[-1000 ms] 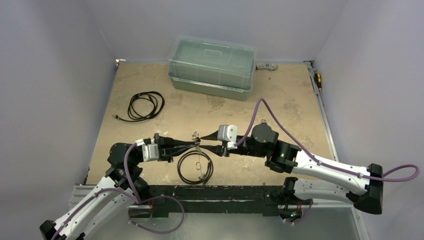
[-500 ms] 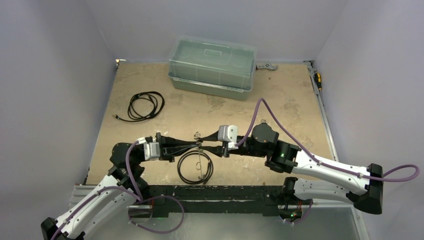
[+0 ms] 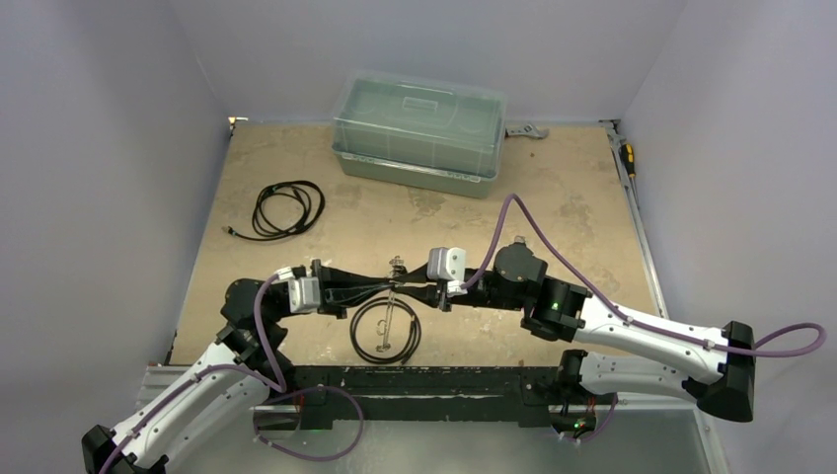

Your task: Put the keys on the keyring

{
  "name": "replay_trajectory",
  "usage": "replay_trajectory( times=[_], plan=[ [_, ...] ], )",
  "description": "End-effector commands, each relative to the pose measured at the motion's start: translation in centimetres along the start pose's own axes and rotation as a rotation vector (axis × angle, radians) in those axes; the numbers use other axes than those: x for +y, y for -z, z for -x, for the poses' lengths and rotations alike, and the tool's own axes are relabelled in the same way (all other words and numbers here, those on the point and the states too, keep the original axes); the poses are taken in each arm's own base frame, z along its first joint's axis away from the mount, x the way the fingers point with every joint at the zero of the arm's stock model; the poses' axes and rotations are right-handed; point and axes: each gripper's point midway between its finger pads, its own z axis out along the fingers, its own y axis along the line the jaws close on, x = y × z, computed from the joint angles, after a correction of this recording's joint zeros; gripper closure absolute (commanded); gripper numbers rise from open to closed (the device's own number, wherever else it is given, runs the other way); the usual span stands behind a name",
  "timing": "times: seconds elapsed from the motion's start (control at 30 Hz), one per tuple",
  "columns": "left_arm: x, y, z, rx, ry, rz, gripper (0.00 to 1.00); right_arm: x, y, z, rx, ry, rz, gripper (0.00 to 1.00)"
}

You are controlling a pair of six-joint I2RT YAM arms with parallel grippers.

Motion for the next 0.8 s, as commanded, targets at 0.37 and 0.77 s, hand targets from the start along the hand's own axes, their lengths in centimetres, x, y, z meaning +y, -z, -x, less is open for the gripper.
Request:
replay_trajectory(
  times=[0.37,0.77],
  plan=[
    [-0.6,-0.2,1.3,-0.062,-0.023,-0.037,1.00,-0.4,-0.3,2.6,-0.066,0.016,0.001,0.95],
    [-0.1,0.2,0.4,0.022,-0.027,0.001,0.74,-0.8,0.1,2.3,-0.070,0.039,-0.029,1.00]
  ],
)
